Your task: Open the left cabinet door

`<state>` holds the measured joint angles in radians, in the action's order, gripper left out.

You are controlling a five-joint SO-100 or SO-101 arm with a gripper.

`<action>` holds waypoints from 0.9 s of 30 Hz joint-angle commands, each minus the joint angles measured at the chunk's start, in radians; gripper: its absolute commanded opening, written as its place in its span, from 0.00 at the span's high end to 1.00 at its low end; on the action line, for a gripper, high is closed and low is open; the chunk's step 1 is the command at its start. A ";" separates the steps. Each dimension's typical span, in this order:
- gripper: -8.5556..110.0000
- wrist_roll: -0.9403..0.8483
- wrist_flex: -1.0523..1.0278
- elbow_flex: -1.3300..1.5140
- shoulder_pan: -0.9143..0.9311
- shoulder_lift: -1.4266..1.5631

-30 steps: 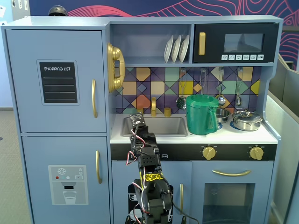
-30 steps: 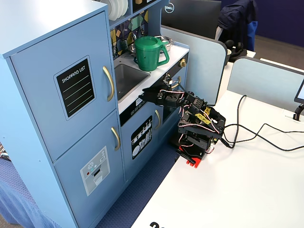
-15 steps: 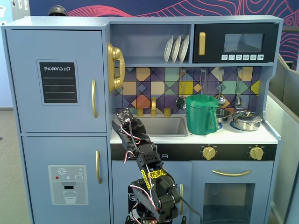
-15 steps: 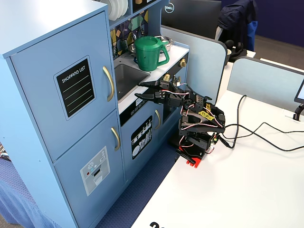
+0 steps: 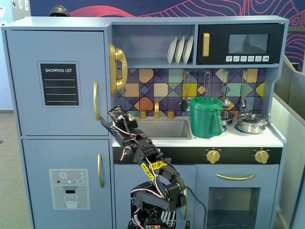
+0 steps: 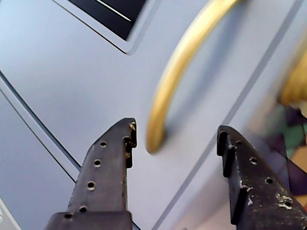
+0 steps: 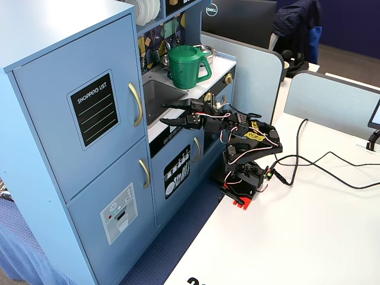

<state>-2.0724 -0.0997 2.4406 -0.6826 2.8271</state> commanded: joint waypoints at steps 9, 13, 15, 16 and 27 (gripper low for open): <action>0.80 -0.025 0.144 -0.158 -0.063 -0.175; 0.81 -0.003 0.170 -0.187 -0.052 -0.221; 0.81 0.005 0.184 -0.192 -0.049 -0.236; 0.81 0.005 0.186 -0.193 -0.052 -0.242; 0.81 0.147 0.160 -0.245 -0.020 -0.293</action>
<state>-1.9988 0.0736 2.2856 -0.7317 2.5357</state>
